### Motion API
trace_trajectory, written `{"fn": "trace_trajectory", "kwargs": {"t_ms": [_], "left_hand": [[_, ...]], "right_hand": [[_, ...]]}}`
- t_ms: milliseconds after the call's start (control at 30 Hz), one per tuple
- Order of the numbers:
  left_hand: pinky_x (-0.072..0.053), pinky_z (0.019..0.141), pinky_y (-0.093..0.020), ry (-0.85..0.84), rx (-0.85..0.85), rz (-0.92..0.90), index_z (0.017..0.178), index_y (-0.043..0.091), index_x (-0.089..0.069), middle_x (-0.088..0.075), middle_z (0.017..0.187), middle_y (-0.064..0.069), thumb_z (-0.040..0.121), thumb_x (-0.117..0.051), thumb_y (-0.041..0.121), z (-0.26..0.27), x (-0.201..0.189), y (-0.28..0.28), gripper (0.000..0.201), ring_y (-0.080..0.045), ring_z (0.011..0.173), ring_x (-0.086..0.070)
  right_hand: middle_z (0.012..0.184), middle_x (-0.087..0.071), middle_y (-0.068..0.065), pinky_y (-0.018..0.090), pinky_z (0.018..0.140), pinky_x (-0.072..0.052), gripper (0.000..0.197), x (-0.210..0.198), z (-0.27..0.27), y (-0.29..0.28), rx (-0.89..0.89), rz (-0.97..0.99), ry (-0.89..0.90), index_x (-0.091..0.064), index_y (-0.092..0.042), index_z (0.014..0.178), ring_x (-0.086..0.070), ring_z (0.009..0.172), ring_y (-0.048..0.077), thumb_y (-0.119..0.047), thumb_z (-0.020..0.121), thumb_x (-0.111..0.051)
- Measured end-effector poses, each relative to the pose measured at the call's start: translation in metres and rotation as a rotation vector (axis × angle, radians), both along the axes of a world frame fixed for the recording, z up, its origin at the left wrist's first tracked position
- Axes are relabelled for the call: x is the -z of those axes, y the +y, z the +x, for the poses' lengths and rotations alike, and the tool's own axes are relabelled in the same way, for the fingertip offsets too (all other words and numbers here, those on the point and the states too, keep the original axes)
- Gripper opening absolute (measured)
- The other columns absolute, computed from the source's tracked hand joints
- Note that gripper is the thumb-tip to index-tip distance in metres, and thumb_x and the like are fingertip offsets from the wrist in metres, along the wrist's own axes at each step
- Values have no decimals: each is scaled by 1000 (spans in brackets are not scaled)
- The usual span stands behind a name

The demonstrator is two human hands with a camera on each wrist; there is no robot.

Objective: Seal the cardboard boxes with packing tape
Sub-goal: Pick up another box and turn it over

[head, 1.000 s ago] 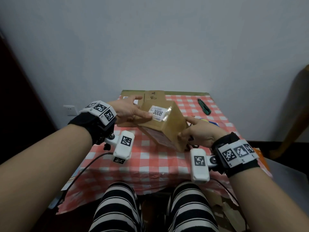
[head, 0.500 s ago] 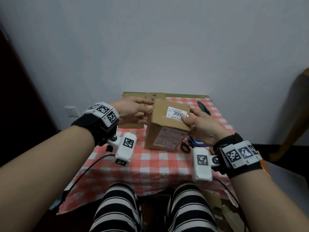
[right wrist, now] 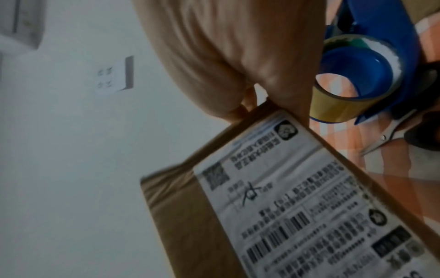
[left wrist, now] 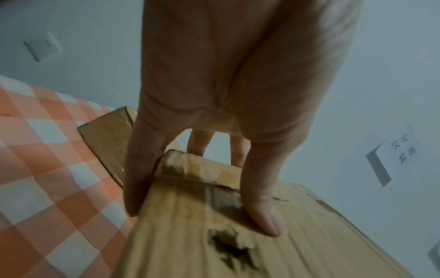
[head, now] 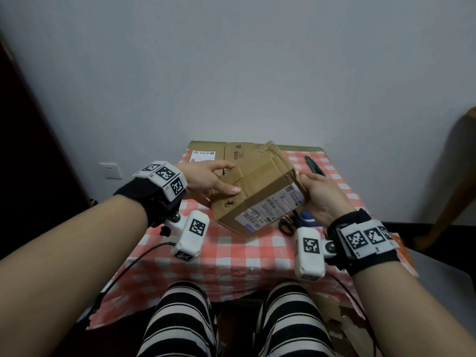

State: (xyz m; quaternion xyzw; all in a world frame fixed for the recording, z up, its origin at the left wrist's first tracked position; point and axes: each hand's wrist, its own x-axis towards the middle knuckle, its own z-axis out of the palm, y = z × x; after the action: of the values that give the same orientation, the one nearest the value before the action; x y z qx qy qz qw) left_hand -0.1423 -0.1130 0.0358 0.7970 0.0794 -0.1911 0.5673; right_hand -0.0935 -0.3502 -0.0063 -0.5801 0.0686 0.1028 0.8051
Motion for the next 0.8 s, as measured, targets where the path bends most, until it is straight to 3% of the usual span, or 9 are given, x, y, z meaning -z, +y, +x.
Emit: {"fn": "trace_trajectory", "kwargs": {"t_ms": [100, 200, 300, 400, 500, 600, 667, 733, 800], "left_hand": [[-50, 95, -54, -3, 12, 47, 111, 30, -62, -69, 112, -11, 59, -83, 20, -2, -4, 2, 56, -36, 106, -65], [-56, 86, -42, -7, -28, 105, 120, 24, -58, -71, 108, -7, 70, -80, 30, -1, -6, 6, 55, -26, 94, -69], [-58, 75, -36, 0, -49, 162, 106, 19, -57, -70, 87, -3, 79, -74, 36, -2, -7, 6, 37, -18, 73, -68], [-59, 69, -35, 33, -48, 224, 94, 15, -52, -69, 86, -6, 79, -73, 39, -4, -6, 2, 36, -20, 69, -68], [-60, 70, -33, 57, -78, 323, 97, 8, -54, -66, 101, -14, 78, -69, 51, -5, -5, 0, 50, -26, 81, -69], [-60, 64, -29, 100, -34, 293, 98, -2, -60, -66, 94, -16, 85, -65, 41, -5, -6, -2, 44, -24, 69, -68], [-60, 59, -27, 99, 3, 289, 97, 0, -61, -66, 92, -15, 91, -63, 27, -6, -5, -4, 27, -22, 62, -66], [-60, 58, -28, 84, 0, 287, 95, 3, -61, -68, 95, -14, 93, -62, 17, -6, -3, -5, 14, -21, 59, -66], [-60, 64, -32, 76, -10, 261, 96, 4, -62, -68, 102, -15, 92, -63, 12, -4, -1, -6, 10, -22, 61, -67]], "right_hand": [[75, -66, 6, 20, 49, -49, 14, 1, -1, 0, 3, -149, -54, -61, -8, 94, -62, 58, 13, -17, 101, -53], [78, -67, 5, 21, 56, -43, 20, -1, -5, 2, -29, -231, -50, -64, -10, 90, -59, 68, 14, -22, 101, -52], [70, -69, 1, 23, 55, -43, 28, -5, -9, 9, -104, -218, -4, -68, -6, 98, -61, 63, 12, -30, 100, -53], [69, -66, -3, 32, 74, -44, 34, -10, -14, 17, -109, -335, 14, -65, -9, 88, -55, 78, 18, -41, 98, -54], [96, -58, 5, 41, 80, -46, 37, -14, -21, 20, -145, -389, 25, -56, -8, 116, -50, 96, 24, -41, 100, -49], [135, -47, 13, 52, 91, -49, 55, -14, -24, 19, -273, -371, 51, -39, -16, 145, -50, 115, 33, -40, 98, -54], [134, -51, 8, 48, 86, -53, 54, -12, -25, 19, -346, -375, 37, -43, -17, 142, -58, 108, 29, -35, 95, -60], [113, -63, 4, 34, 63, -53, 54, -8, -27, 18, -419, -414, 16, -45, -18, 141, -64, 81, 18, -24, 92, -66], [97, -65, 7, 34, 54, -52, 58, -2, -27, 16, -461, -453, 15, -43, -23, 143, -63, 65, 17, -10, 91, -66]]}}
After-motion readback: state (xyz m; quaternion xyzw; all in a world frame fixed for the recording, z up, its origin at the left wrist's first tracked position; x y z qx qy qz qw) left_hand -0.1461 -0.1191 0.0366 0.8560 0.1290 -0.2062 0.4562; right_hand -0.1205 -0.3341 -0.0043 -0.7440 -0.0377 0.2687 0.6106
